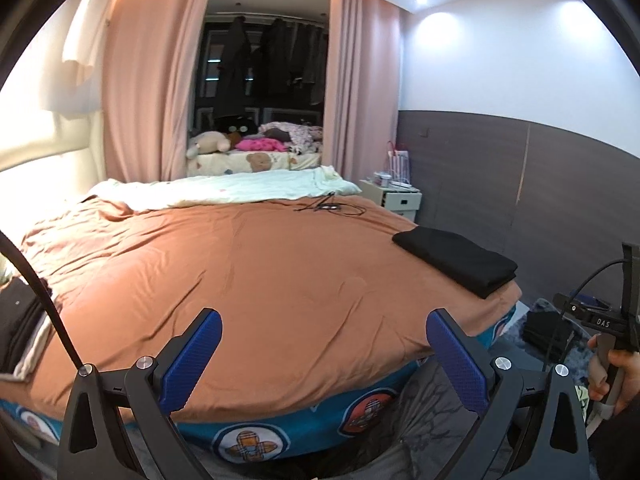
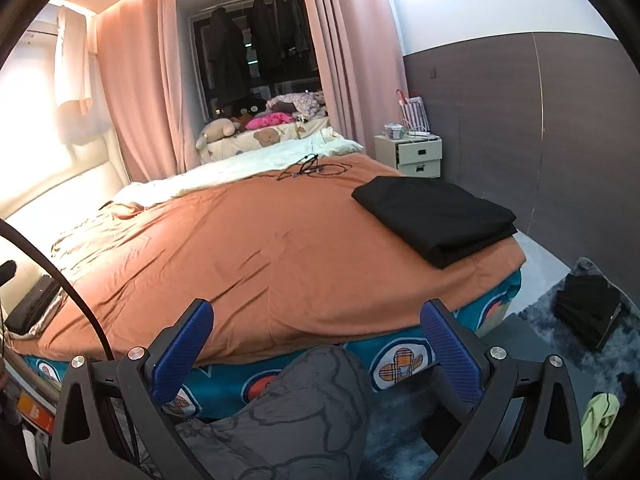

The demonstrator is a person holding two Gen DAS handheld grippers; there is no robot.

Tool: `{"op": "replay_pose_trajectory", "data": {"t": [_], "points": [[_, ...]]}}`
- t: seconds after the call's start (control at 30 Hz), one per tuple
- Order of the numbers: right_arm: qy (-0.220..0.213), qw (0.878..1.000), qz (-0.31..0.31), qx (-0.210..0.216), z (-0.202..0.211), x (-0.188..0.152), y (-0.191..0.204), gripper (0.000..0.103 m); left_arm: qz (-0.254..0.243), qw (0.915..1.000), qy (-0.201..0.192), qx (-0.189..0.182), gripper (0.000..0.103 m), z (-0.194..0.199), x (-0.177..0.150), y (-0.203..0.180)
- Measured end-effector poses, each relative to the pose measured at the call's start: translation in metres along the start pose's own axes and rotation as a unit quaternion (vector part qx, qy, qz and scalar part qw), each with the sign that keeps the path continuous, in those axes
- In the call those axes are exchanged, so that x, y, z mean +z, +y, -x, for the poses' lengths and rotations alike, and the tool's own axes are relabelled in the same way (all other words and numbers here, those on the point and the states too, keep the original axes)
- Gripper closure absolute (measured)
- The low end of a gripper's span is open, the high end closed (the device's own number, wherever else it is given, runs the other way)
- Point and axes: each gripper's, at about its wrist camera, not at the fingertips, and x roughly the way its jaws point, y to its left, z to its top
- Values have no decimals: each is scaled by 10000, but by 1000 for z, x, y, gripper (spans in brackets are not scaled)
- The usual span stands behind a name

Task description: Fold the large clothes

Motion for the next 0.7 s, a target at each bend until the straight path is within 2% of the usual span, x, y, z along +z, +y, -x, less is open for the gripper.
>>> {"op": "replay_pose_trajectory", "data": {"t": [0.27, 0.7], "points": [[7, 9999, 144, 19, -1, -9, 27, 0, 114, 9999, -42, 108, 0, 6, -10, 2], [56, 10000, 18, 53, -4, -13, 25, 0, 64, 9998, -87, 152, 0, 11, -14, -9]]}}
